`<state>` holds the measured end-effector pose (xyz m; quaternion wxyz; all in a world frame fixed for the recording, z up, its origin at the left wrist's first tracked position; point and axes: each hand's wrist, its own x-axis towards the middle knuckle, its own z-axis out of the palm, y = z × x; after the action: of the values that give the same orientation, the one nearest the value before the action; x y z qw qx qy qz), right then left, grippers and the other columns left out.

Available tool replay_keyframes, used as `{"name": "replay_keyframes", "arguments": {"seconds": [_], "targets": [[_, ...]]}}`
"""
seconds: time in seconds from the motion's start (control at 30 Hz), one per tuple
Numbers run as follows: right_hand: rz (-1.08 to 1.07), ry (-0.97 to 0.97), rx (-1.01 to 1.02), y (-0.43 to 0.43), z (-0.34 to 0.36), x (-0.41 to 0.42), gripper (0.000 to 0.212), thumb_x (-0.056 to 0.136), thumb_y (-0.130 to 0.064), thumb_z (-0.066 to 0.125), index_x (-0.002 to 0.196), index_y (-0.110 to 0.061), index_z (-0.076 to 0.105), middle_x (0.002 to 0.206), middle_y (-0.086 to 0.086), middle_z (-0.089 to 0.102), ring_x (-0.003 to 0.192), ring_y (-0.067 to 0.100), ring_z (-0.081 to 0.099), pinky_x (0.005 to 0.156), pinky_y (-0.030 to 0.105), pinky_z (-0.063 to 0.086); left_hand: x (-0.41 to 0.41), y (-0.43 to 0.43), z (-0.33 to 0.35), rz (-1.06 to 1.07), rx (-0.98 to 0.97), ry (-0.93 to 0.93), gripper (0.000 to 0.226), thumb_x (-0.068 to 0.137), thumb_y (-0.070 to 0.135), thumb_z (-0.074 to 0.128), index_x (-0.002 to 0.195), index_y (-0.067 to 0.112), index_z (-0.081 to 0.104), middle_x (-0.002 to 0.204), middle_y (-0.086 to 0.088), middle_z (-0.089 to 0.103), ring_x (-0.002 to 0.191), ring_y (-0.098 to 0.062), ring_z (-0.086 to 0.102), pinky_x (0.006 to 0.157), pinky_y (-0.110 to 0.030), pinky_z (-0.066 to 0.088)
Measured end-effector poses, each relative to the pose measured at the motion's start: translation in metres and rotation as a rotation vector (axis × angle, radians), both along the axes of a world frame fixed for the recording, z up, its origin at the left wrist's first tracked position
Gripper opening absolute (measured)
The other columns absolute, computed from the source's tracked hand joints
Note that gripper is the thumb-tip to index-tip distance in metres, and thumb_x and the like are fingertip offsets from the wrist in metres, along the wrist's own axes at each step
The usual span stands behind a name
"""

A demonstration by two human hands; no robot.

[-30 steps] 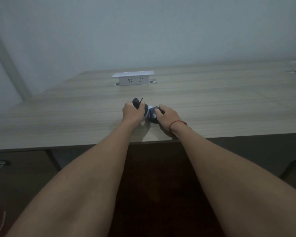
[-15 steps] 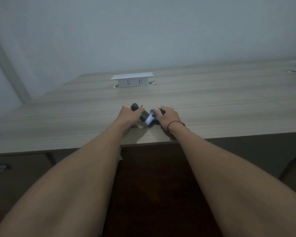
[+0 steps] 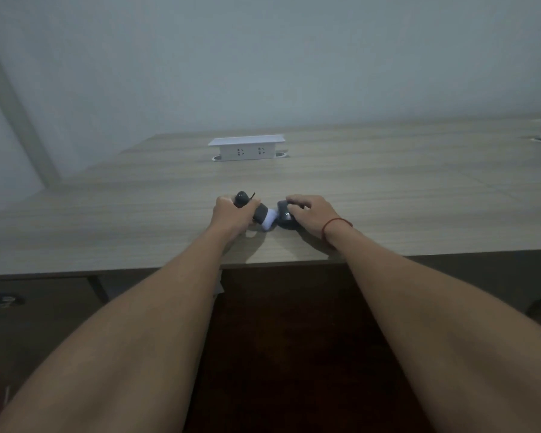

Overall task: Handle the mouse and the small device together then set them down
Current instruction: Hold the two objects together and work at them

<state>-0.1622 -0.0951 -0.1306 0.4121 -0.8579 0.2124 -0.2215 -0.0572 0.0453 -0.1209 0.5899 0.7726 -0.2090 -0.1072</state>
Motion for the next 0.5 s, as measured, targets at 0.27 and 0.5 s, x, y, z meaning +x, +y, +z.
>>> {"name": "replay_keyframes", "arguments": {"seconds": [0.27, 0.5], "targets": [[-0.399, 0.215, -0.707, 0.002, 0.013, 0.002, 0.054, 0.088, -0.062, 0.047, 0.090, -0.012, 0.068, 0.092, 0.009, 0.068, 0.096, 0.029, 0.059, 0.085, 0.037, 0.039, -0.007, -0.007, 0.001, 0.108, -0.102, -0.055, 0.038, 0.088, 0.035, 0.064, 0.111, 0.005, 0.062, 0.101, -0.010, 0.069, 0.087, -0.021, 0.068, 0.060, -0.021, 0.045], [-0.079, 0.125, -0.233, -0.012, -0.004, -0.009, 0.041, 0.092, -0.046, 0.045, 0.127, -0.029, 0.061, 0.134, 0.003, 0.059, 0.127, 0.030, 0.049, 0.108, 0.044, 0.035, -0.016, -0.018, -0.002, 0.172, -0.027, -0.172, 0.041, 0.092, 0.037, 0.058, 0.117, 0.004, 0.060, 0.112, -0.012, 0.064, 0.099, -0.025, 0.061, 0.085, -0.030, 0.047]]}}
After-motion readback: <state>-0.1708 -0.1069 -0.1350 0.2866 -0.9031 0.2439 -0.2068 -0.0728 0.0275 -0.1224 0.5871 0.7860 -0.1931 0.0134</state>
